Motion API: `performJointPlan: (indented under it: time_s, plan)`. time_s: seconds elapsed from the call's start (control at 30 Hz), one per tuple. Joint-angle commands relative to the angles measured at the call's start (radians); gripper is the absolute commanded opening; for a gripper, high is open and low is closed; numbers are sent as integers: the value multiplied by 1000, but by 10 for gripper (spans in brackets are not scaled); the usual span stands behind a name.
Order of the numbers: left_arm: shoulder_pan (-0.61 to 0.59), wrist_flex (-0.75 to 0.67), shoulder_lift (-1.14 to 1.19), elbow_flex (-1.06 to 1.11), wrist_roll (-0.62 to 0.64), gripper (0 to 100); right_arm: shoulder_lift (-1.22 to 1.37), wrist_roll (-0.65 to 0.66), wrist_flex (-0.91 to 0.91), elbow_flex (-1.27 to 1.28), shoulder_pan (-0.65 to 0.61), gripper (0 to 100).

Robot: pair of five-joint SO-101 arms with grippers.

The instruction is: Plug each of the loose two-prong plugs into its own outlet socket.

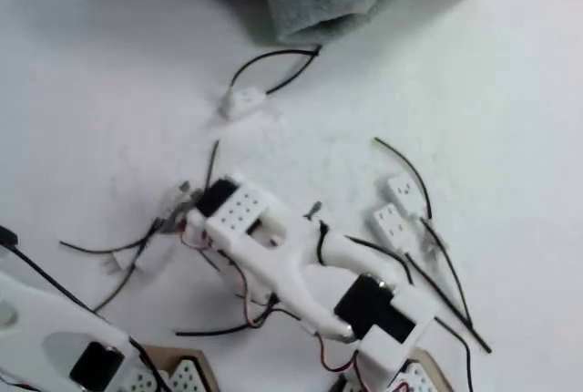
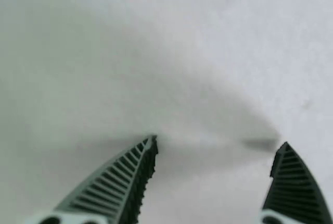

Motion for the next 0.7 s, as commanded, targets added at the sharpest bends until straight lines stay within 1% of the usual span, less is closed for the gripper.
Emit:
performJointPlan:
  time_s: [0.0,0.1,0.37,0.47,0.57,0.67]
  plan:
    - [-31,-80,-48,-6,-14,355,-19,-9,-156,121,1,295]
    - [-33,-86,-48,-6,-15,355,-19,-9,-219,180,30,296]
    - [-28,-81,-48,-6,-11,355,-18,5,-282,226,288,296]
    - [-27,-80,-48,-6,-11,355,-18,60,-283,261,326,296]
    - [-27,-80,-48,-6,-11,355,-18,72,-286,299,340,296]
    - [-27,-78,-48,-6,-11,355,-18,74,-328,339,344,296]
